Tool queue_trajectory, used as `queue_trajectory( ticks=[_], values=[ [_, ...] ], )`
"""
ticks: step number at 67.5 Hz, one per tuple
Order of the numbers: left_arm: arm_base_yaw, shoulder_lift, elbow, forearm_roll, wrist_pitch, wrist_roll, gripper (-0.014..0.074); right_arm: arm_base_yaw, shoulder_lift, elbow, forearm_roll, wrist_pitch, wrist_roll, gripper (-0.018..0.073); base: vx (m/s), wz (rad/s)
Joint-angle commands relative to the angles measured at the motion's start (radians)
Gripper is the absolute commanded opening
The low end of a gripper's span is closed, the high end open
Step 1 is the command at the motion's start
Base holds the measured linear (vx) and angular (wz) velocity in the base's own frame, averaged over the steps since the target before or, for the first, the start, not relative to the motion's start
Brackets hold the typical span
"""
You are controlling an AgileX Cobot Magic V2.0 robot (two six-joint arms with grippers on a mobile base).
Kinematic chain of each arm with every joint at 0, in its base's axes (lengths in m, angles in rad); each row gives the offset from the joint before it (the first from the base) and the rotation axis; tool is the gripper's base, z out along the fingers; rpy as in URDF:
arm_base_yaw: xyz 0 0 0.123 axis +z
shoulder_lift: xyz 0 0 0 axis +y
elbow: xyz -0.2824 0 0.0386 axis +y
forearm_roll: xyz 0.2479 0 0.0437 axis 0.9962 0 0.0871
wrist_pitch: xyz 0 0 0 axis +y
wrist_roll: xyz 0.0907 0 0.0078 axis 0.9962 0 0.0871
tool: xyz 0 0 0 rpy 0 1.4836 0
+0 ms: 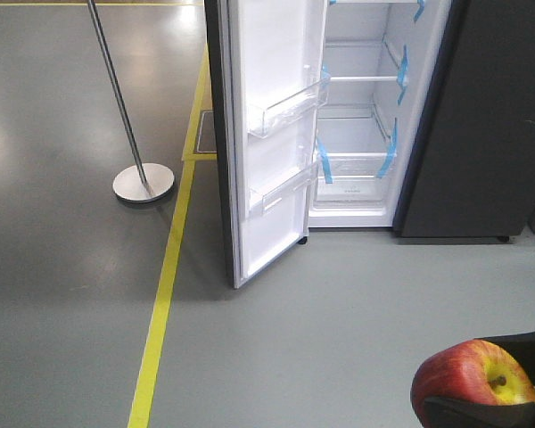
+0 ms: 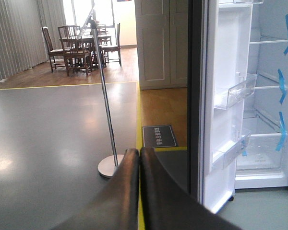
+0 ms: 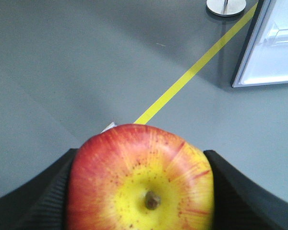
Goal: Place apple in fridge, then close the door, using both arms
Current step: 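Drive toward the open refrigerator carrying the apple, then approach the refrigerator door bins with the apple held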
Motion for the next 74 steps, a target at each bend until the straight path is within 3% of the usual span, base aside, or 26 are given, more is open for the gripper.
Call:
queue_trajectory(
  ticks=[1, 74],
  values=[
    [-0.007, -0.014, 0.012, -0.01, -0.079, -0.007, -0.0006, 0.001, 0.0, -0.026, 0.019, -0.064, -0.01, 0.0363, 0.2, -0.01],
    [-0.007, -0.014, 0.012, -0.01, -0.079, -0.007, -0.0006, 0.001, 0.0, -0.026, 0.019, -0.064, -0.01, 0.0363, 0.16, 0.0]
  ],
)
